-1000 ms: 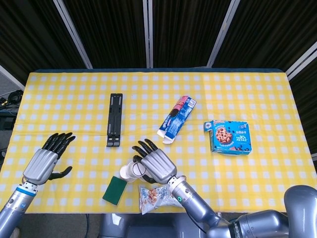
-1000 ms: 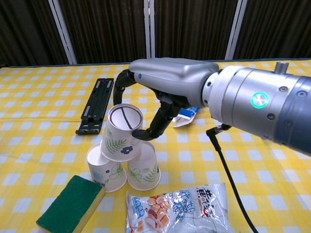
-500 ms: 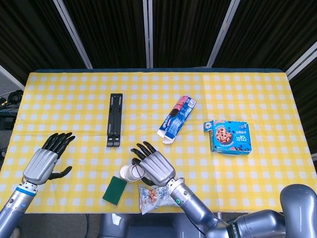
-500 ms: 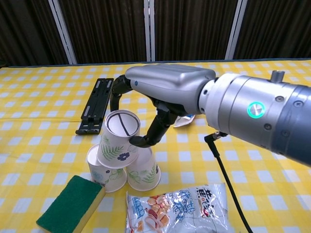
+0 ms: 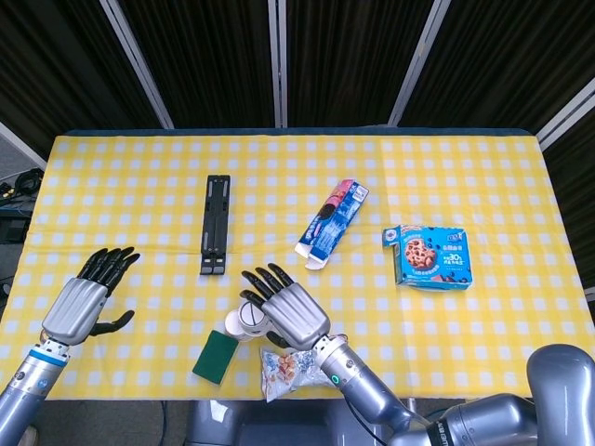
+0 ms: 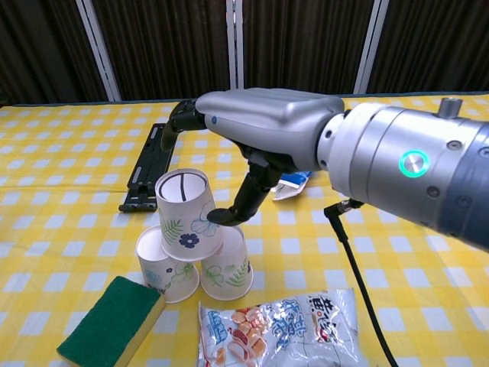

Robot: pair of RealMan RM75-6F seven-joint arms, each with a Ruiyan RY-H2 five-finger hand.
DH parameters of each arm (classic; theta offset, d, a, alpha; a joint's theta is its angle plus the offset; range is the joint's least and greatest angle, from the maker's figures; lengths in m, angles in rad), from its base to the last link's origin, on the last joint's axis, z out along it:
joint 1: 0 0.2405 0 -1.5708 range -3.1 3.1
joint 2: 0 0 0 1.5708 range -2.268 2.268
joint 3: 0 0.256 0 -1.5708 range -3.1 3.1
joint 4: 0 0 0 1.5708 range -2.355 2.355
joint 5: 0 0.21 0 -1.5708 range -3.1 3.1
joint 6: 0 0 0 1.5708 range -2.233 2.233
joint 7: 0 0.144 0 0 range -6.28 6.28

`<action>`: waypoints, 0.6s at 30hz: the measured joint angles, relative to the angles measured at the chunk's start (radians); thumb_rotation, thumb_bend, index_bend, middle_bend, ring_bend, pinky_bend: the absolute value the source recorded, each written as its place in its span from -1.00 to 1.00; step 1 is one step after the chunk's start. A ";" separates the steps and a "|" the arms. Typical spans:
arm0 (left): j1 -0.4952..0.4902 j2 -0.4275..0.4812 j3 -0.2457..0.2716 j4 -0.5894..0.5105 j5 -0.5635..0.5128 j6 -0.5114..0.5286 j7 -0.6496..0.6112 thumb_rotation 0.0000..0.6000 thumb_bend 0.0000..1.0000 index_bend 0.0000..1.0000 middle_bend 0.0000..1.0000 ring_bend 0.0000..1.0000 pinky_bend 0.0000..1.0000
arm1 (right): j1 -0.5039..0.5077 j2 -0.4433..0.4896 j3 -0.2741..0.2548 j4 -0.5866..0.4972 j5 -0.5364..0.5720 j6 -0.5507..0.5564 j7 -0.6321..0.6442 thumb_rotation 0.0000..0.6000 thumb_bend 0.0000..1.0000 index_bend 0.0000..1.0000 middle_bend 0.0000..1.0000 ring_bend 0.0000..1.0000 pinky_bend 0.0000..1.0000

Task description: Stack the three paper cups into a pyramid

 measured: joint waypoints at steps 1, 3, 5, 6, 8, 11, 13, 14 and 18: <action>0.000 0.000 0.000 0.000 0.000 0.000 0.000 1.00 -0.41 -1.00 -1.00 -1.00 -1.00 | -0.001 0.005 -0.001 -0.005 -0.001 0.004 -0.004 1.00 -0.65 -0.60 -0.96 -1.00 -1.00; 0.000 0.000 -0.001 0.001 -0.002 0.000 -0.001 1.00 -0.41 -1.00 -1.00 -1.00 -1.00 | -0.006 0.020 -0.005 -0.017 -0.006 0.018 -0.015 1.00 -0.65 -0.61 -0.97 -1.00 -1.00; 0.001 0.000 -0.001 0.003 -0.004 0.000 0.000 1.00 -0.41 -1.00 -1.00 -1.00 -1.00 | -0.013 0.039 -0.009 -0.030 -0.011 0.034 -0.023 1.00 -0.65 -0.61 -0.99 -1.00 -1.00; 0.002 -0.001 -0.001 0.003 -0.005 0.000 0.000 1.00 -0.41 -1.00 -1.00 -1.00 -1.00 | -0.021 0.054 -0.012 -0.039 -0.015 0.047 -0.026 1.00 -0.65 -0.62 -0.99 -1.00 -1.00; 0.003 -0.001 -0.002 0.004 -0.008 0.002 0.002 1.00 -0.41 -1.00 -1.00 -1.00 -1.00 | -0.036 0.084 -0.018 -0.052 -0.024 0.066 -0.026 1.00 -0.65 -0.62 -1.00 -1.00 -1.00; 0.007 -0.001 -0.004 0.004 -0.012 0.007 0.005 1.00 -0.41 -1.00 -1.00 -1.00 -1.00 | -0.074 0.150 -0.032 -0.070 -0.047 0.098 -0.007 1.00 -0.65 -0.67 -1.00 -1.00 -1.00; 0.008 -0.001 -0.004 0.003 -0.012 0.009 0.010 1.00 -0.40 -1.00 -1.00 -1.00 -1.00 | -0.109 0.204 -0.048 -0.074 -0.075 0.119 0.029 1.00 -0.65 -0.72 -1.00 -1.00 -1.00; 0.009 0.001 -0.002 0.003 -0.011 0.008 0.013 1.00 -0.40 -1.00 -1.00 -1.00 -1.00 | -0.125 0.227 -0.056 -0.072 -0.089 0.128 0.051 1.00 -0.65 -0.75 -1.00 -1.00 -1.00; 0.012 0.001 -0.001 0.001 -0.014 0.008 0.028 1.00 -0.41 -1.00 -1.00 -1.00 -1.00 | -0.208 0.306 -0.102 -0.030 -0.167 0.167 0.188 1.00 -0.66 -0.82 -1.00 -1.00 -1.00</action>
